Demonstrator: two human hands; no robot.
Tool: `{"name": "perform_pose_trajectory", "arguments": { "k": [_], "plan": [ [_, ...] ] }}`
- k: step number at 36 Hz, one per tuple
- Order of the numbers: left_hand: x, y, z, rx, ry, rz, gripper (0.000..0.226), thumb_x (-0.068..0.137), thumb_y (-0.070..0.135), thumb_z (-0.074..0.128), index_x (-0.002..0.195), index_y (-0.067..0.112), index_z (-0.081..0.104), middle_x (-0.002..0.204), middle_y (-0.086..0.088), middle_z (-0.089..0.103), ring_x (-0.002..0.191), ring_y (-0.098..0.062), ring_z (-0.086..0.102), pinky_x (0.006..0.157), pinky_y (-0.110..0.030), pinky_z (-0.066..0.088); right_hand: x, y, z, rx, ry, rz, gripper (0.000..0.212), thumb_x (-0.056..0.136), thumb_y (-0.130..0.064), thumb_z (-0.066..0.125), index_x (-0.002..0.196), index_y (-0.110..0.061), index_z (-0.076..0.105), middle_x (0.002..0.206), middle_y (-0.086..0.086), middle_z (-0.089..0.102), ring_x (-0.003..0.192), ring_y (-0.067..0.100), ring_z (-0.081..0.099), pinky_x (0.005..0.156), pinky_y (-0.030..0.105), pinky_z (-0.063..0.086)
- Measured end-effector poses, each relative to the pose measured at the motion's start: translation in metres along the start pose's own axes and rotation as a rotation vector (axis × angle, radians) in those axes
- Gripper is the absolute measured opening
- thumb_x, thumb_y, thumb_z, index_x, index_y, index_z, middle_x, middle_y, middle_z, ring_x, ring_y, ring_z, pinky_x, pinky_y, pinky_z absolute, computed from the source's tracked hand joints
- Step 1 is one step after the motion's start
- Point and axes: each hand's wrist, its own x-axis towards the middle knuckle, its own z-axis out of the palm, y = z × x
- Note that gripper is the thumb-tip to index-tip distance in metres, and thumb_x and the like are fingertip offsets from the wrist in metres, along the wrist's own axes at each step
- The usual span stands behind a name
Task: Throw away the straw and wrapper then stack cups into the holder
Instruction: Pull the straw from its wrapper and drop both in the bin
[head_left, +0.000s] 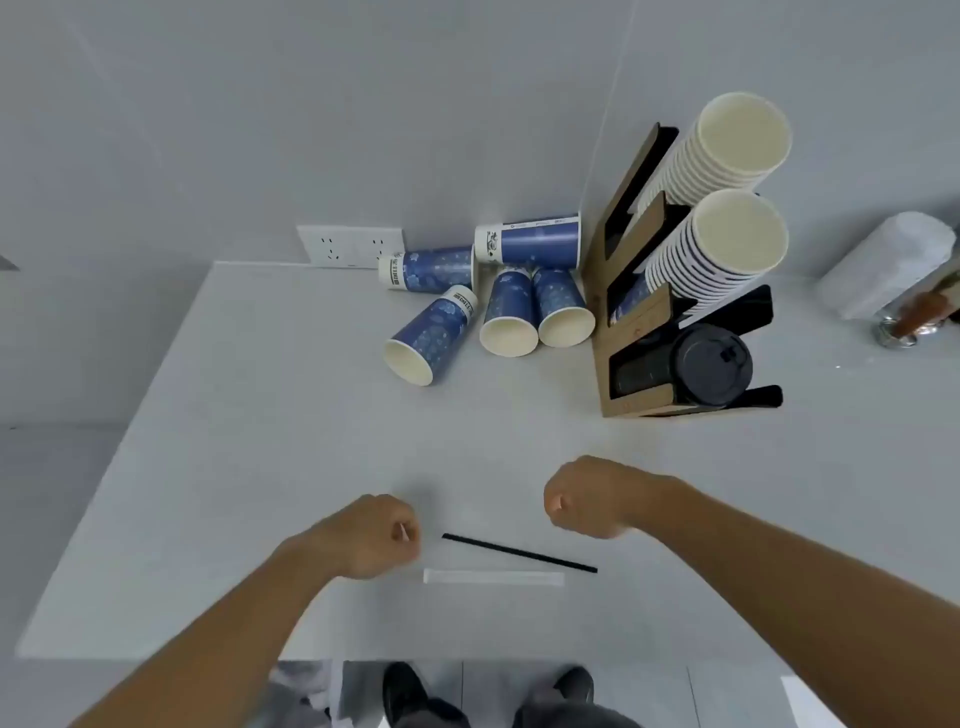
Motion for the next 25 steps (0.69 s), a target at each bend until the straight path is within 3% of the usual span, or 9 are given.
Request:
{"name": "perform_pose_trajectory", "arguments": {
  "k": [4, 8, 11, 17, 25],
  "plan": [
    [0.001, -0.008, 0.031, -0.044, 0.064, 0.028, 0.014, 0.088, 0.034, 0.056, 0.094, 0.027, 0.067, 0.091, 0.01, 0.066, 0.082, -0.008, 0.064, 0.077, -0.022, 0.055, 0.002, 0.009, 0.021, 0.026, 0.104, -0.007, 0.018, 0.096, -0.025, 0.043, 0.085, -0.029, 0.056, 0.09, -0.009, 0.056, 0.084, 0.015, 0.055, 0.075, 0.028, 0.048],
    [0.003, -0.014, 0.056, -0.023, 0.158, 0.083, 0.007, 0.088, 0.03, 0.056, 0.087, 0.032, 0.063, 0.088, 0.014, 0.063, 0.081, -0.006, 0.06, 0.078, -0.023, 0.052, 0.005, 0.016, 0.042, 0.046, 0.116, 0.002, 0.033, 0.095, -0.021, 0.045, 0.065, -0.036, 0.044, 0.076, -0.012, 0.05, 0.069, 0.009, 0.047, 0.06, 0.021, 0.037],
    [0.005, -0.016, 0.068, 0.006, 0.231, 0.114, 0.007, 0.09, 0.029, 0.056, 0.087, 0.033, 0.06, 0.088, 0.015, 0.059, 0.081, -0.006, 0.057, 0.075, -0.019, 0.047, 0.005, 0.02, 0.055, 0.044, 0.13, 0.032, 0.029, 0.094, -0.02, 0.046, 0.068, -0.033, 0.048, 0.076, -0.014, 0.051, 0.071, 0.01, 0.05, 0.06, 0.019, 0.038],
    [0.006, -0.012, 0.083, 0.064, 0.366, 0.205, 0.017, 0.091, 0.029, 0.057, 0.099, 0.021, 0.069, 0.094, 0.008, 0.063, 0.085, -0.012, 0.058, 0.078, -0.024, 0.047, 0.004, 0.021, 0.075, 0.054, 0.164, 0.089, 0.016, 0.092, -0.023, 0.049, 0.078, -0.025, 0.057, 0.088, -0.006, 0.059, 0.086, 0.019, 0.061, 0.075, 0.033, 0.052],
    [0.014, -0.008, 0.091, 0.151, 0.431, 0.255, 0.019, 0.087, 0.024, 0.059, 0.1, 0.018, 0.072, 0.099, 0.003, 0.068, 0.087, -0.019, 0.063, 0.081, -0.028, 0.046, 0.008, 0.018, 0.088, -0.008, 0.166, 0.123, 0.017, 0.094, -0.02, 0.047, 0.077, -0.02, 0.05, 0.088, 0.001, 0.057, 0.076, 0.02, 0.054, 0.068, 0.033, 0.047]
  ]
}}
